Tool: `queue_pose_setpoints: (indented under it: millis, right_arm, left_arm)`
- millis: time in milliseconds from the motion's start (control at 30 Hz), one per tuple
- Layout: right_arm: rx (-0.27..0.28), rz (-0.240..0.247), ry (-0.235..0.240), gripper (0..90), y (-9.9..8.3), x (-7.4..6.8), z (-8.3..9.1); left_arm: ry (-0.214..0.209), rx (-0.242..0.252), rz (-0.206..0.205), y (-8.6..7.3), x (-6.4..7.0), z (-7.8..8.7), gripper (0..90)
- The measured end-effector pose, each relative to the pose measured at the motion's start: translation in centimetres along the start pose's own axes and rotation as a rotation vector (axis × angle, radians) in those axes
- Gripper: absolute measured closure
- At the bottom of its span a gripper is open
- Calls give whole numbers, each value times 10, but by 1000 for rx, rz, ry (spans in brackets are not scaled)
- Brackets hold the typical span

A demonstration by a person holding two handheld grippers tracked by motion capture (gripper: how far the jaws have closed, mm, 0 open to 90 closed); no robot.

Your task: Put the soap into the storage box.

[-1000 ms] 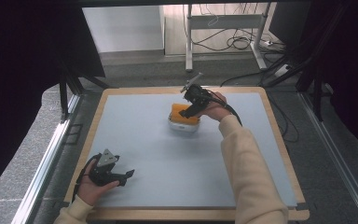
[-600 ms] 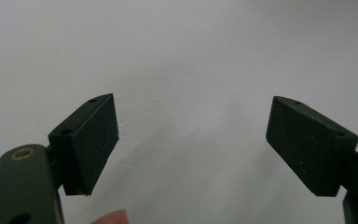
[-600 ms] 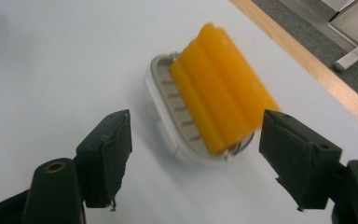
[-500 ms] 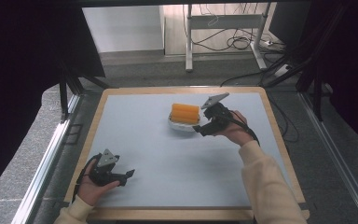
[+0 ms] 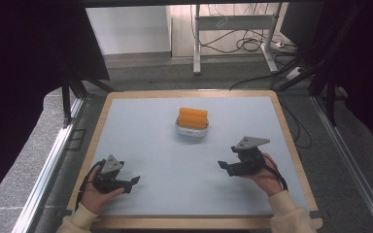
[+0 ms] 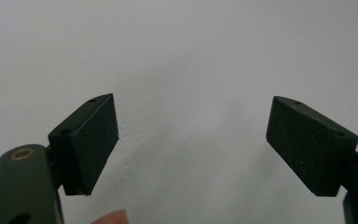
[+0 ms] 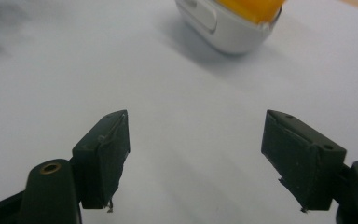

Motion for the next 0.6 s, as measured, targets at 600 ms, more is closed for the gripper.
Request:
queue_pose_setpoints:
  millis: [600]
  right_arm:
    - [24, -49, -56, 212, -27, 8, -4]
  left_arm:
    - [4, 9, 4, 4, -1, 1, 171]
Point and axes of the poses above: each handheld gripper's, and its own axes: z roughly backward along the jaws, y roughly out of its top, x roughly to its right, the point moved 8 cm from there along -z, roughly forward along the jaws, and after that the axes turned 14 degrees about y, right-handed, at the moved point
